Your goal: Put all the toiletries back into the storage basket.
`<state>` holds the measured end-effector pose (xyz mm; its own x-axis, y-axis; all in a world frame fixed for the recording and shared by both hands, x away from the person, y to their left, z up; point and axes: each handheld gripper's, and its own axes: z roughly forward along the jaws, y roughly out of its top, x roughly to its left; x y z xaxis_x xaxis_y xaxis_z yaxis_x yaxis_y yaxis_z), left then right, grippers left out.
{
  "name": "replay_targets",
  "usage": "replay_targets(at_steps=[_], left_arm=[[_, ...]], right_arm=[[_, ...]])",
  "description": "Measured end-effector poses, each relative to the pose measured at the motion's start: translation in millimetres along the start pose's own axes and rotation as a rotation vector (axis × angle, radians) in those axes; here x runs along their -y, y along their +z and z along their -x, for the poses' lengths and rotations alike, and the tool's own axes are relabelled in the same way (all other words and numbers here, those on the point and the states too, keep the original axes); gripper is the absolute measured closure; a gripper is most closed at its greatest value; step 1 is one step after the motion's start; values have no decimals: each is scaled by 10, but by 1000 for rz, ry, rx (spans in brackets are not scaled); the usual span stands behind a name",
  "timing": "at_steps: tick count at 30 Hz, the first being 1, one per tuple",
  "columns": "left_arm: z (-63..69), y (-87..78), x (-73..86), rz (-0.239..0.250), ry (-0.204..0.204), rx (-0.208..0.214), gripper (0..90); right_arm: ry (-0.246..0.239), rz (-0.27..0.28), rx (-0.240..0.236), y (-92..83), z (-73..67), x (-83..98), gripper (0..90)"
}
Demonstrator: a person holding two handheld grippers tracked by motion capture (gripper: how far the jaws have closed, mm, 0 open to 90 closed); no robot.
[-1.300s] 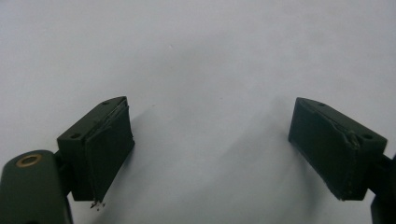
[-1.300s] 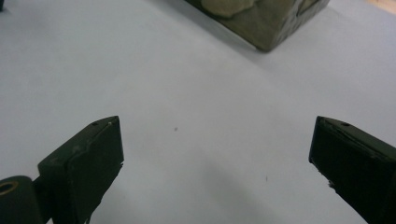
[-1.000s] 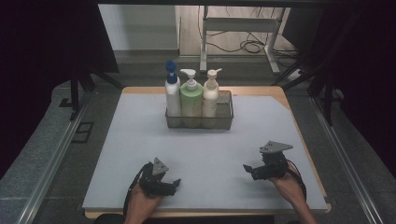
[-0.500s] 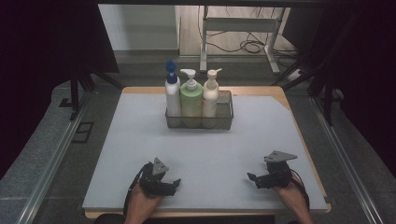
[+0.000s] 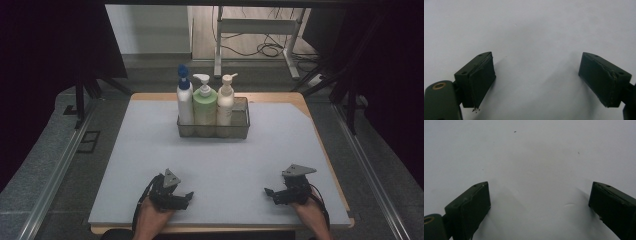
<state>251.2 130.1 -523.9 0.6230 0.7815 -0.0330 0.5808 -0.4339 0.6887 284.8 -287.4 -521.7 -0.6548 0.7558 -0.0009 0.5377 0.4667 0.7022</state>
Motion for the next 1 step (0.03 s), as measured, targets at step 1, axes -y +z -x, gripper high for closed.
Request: replay_targets(at_steps=[1], left_arm=[[0, 0, 0, 0, 0, 0, 128]], right_arm=[[0, 0, 0, 0, 0, 0, 34]])
